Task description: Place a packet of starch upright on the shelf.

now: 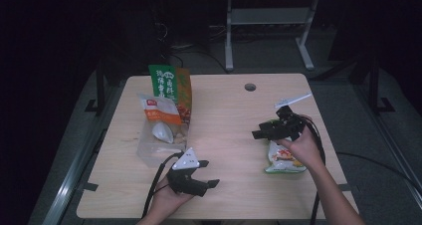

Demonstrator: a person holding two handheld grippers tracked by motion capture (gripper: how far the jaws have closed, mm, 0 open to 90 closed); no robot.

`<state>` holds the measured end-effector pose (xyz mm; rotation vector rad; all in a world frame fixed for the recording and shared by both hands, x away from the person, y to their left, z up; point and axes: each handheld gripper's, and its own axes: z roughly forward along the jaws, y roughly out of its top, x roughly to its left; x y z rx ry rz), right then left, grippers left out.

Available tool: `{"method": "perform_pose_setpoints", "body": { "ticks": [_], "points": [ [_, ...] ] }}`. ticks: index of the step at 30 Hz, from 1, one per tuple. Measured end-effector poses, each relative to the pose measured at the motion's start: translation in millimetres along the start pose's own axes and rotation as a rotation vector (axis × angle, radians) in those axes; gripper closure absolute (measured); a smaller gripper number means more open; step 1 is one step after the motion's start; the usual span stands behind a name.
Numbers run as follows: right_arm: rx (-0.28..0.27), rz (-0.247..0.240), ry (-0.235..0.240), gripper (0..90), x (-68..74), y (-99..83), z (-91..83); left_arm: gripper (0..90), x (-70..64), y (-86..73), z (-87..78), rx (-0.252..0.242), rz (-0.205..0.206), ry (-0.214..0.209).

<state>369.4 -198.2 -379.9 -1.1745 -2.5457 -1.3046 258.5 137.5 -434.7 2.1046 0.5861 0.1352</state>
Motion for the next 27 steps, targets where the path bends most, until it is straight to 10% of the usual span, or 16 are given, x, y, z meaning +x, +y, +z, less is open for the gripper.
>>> {"method": "perform_pose_setpoints", "body": {
  "ticks": [27],
  "points": [
    [-0.006,0.118,-0.139,44.1,-36.7,-82.2,-65.8,27.8,-7.9,28.2,25.7,0.005,0.009,-0.029]
  ]
}}
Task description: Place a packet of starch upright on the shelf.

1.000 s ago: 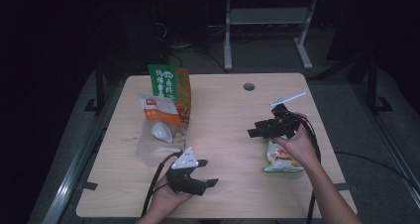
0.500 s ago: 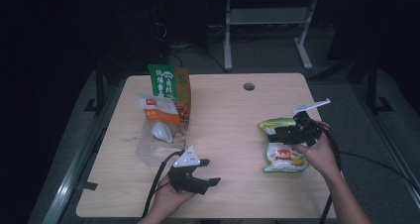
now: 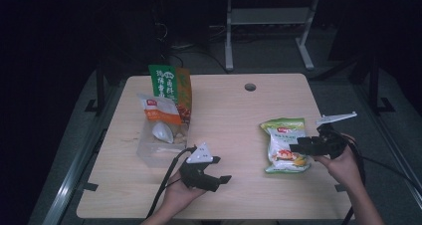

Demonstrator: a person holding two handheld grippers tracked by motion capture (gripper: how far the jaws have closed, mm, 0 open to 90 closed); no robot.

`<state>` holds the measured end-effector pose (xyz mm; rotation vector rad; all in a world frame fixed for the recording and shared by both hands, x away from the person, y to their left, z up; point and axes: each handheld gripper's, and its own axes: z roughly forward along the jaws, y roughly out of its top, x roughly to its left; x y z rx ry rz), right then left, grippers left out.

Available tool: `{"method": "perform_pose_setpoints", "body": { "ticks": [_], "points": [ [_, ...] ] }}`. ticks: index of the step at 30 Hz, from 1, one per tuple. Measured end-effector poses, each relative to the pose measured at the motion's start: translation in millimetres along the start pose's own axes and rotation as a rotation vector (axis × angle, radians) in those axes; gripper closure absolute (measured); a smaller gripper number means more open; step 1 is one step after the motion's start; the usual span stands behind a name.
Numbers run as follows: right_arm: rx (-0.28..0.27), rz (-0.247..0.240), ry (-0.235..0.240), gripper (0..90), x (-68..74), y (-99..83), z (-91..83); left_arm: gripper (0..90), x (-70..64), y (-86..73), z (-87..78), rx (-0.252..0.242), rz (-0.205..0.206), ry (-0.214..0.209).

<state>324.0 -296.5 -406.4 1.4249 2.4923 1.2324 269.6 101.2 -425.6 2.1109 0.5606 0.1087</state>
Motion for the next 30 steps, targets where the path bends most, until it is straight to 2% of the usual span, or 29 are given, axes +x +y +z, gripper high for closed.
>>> {"method": "perform_pose_setpoints", "body": {
  "ticks": [4,8,12,13,15,22,25,30],
  "points": [
    [0.014,0.011,-0.001,47.1,-4.5,-13.5,-0.1,28.7,-3.1,7.7,8.1,-0.003,0.007,-0.012],
    [0.035,0.008,-0.023,47.2,-7.3,-24.8,0.9,28.9,-5.8,12.7,16.3,0.002,0.006,-0.025],
    [0.030,0.013,-0.035,48.2,-7.3,-31.8,-2.2,29.0,-7.5,16.1,23.7,0.004,0.004,-0.034],
    [0.036,-0.011,-0.044,48.4,-7.6,-33.5,-1.8,29.0,-8.0,16.9,25.4,0.003,0.005,-0.036],
    [0.057,-0.018,-0.058,47.4,-5.0,-36.9,0.7,29.0,-8.8,18.8,28.1,0.006,0.008,-0.037],
    [0.057,-0.012,-0.059,48.3,-1.9,-49.3,0.6,28.6,-11.1,23.9,38.3,0.002,0.001,-0.050],
    [0.058,0.008,-0.073,50.0,2.6,-52.9,0.5,28.2,-11.0,26.0,43.6,0.007,0.001,-0.056],
    [0.065,0.014,-0.057,52.1,10.5,-56.2,2.9,27.9,-11.8,31.3,51.1,0.012,0.005,-0.067]
  ]
}}
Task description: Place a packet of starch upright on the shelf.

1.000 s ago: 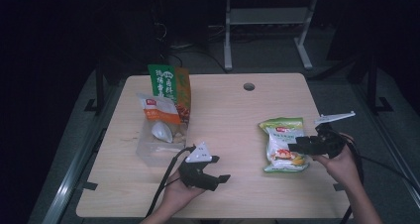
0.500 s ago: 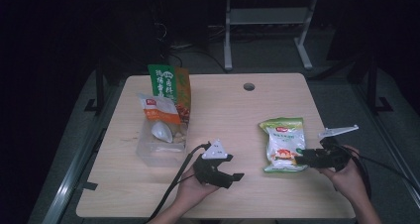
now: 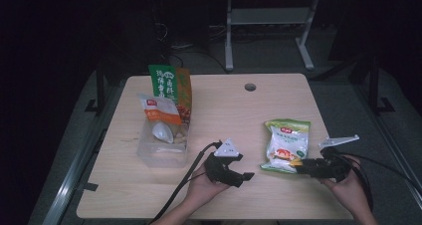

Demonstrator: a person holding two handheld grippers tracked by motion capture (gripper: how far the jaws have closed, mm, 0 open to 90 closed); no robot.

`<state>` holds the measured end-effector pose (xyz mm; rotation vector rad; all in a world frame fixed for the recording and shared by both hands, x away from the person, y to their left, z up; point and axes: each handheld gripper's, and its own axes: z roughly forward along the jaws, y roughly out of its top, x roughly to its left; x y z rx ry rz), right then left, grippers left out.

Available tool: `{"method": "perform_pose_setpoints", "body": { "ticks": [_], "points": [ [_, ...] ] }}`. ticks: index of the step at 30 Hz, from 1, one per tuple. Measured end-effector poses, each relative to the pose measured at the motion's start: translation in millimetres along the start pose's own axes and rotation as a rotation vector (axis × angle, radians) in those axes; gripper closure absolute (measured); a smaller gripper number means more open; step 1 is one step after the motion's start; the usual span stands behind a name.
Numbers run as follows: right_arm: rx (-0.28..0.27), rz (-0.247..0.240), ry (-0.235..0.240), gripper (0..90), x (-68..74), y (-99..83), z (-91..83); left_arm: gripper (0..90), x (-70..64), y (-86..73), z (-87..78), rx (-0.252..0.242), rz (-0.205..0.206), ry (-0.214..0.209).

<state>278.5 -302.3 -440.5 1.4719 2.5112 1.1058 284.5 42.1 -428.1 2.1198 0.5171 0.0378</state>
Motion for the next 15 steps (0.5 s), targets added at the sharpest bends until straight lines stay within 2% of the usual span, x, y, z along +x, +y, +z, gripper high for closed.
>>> {"method": "perform_pose_setpoints", "body": {
  "ticks": [7,9,12,15],
  "points": [
    [0.020,0.006,0.050,51.4,3.9,-3.5,1.1,28.0,-0.6,9.9,11.8,-0.001,0.008,-0.006],
    [0.015,0.001,0.049,50.5,2.5,-1.5,-1.5,28.2,-0.5,12.8,16.1,-0.001,0.015,-0.007],
    [0.022,-0.013,0.000,48.3,-1.6,4.5,-5.4,28.8,-0.1,16.6,22.9,0.002,0.016,-0.010],
    [0.012,0.004,-0.009,46.8,-10.7,10.6,-7.5,28.9,0.6,20.5,28.3,0.002,0.016,-0.014]
  ]
}}
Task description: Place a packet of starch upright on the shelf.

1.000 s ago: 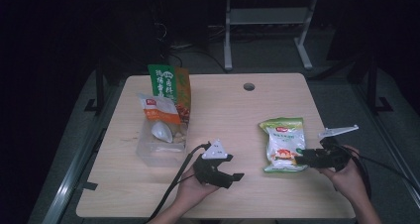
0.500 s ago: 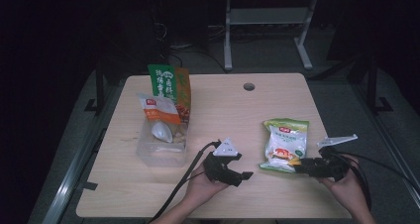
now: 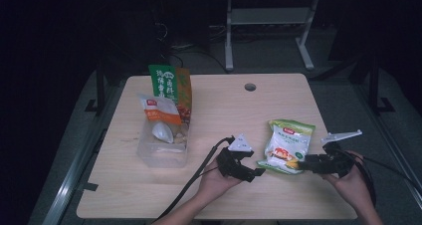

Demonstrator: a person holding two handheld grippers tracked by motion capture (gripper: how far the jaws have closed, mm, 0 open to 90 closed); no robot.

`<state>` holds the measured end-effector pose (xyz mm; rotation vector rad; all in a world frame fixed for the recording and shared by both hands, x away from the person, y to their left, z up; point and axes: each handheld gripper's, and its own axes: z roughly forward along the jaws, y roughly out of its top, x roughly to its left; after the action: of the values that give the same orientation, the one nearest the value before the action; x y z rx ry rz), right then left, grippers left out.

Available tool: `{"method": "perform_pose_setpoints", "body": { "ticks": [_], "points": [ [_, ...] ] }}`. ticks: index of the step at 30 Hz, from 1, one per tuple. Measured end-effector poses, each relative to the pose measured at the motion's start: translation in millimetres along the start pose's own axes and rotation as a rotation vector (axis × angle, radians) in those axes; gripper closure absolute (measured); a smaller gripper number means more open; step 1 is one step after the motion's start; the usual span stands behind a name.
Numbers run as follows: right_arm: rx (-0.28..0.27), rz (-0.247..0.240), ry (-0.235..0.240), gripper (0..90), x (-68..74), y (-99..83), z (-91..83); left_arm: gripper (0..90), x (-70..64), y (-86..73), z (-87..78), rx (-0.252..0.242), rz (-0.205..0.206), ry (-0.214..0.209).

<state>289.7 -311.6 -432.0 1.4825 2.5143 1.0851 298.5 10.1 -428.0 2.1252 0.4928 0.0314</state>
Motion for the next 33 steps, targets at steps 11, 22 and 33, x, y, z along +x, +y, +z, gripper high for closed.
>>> {"method": "perform_pose_setpoints", "body": {
  "ticks": [11,22,33],
  "points": [
    [-0.041,0.115,-0.014,41.5,-43.4,20.5,7.8,28.8,4.7,3.7,6.0,0.005,-0.004,0.004],
    [-0.041,0.174,0.076,50.7,-54.2,25.5,25.9,28.1,5.8,3.1,7.1,0.007,-0.012,0.008],
    [-0.002,0.136,0.078,86.6,-40.2,27.4,23.3,28.1,9.2,1.7,11.7,0.009,-0.034,0.006]
  ]
}}
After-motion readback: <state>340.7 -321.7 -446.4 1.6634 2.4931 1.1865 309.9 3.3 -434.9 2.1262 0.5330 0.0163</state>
